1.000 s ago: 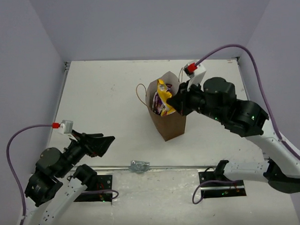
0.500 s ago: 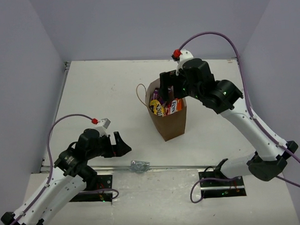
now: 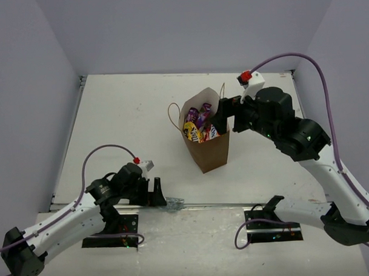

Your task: Place the snacks into the paper bag

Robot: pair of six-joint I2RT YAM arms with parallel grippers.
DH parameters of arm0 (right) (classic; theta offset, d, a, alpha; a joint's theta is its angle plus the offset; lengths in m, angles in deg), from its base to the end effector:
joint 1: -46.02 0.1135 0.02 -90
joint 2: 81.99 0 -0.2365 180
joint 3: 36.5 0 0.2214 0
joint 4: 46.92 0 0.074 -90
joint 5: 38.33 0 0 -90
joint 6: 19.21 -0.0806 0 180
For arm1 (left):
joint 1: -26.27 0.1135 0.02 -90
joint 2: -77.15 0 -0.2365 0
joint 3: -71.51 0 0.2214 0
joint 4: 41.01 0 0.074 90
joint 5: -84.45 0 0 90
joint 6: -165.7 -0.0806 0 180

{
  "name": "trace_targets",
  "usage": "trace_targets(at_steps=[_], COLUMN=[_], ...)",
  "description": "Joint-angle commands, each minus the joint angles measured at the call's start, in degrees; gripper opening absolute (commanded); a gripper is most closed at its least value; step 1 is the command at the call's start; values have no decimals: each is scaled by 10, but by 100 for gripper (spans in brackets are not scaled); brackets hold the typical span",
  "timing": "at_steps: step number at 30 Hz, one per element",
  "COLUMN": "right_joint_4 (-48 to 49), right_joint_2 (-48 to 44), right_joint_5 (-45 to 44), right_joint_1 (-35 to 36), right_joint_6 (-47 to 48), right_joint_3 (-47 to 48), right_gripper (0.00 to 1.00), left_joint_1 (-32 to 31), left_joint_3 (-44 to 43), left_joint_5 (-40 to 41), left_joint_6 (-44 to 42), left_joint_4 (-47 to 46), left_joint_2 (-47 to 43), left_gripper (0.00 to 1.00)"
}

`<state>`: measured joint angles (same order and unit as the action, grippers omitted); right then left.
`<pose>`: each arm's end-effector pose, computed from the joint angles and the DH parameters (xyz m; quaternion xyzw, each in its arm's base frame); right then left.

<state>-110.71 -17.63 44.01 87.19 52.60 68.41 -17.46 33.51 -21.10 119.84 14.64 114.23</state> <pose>0.1782 0.1415 0.4099 -0.1300 0.8238 0.2234 0.5046 0.0864 -0.1126 0.1358 0.0376 0.9444 -0.3011 0.1267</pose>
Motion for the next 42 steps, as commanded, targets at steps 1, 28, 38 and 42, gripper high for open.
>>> trace_targets(at_steps=[1, 28, 38, 42], right_joint_4=[24, 26, 31, 28], right_joint_2=[-18, -91, -121, -143], right_joint_5=[19, 32, -2, -28], right_joint_1=[-4, -14, -15, -20], right_joint_6=[-3, -7, -31, -39], right_joint_3=[-31, -77, -103, -111], right_gripper=[99, 99, 99, 99], left_joint_1=[-35, -152, -151, -151], left_joint_3=[13, -24, -322, -437], left_joint_5=[14, 119, 145, 111], left_joint_6=[38, 108, -11, -53], left_joint_4=[-41, -216, -142, -143], left_joint_2=[14, 120, 80, 157], left_gripper=[100, 0, 0, 0])
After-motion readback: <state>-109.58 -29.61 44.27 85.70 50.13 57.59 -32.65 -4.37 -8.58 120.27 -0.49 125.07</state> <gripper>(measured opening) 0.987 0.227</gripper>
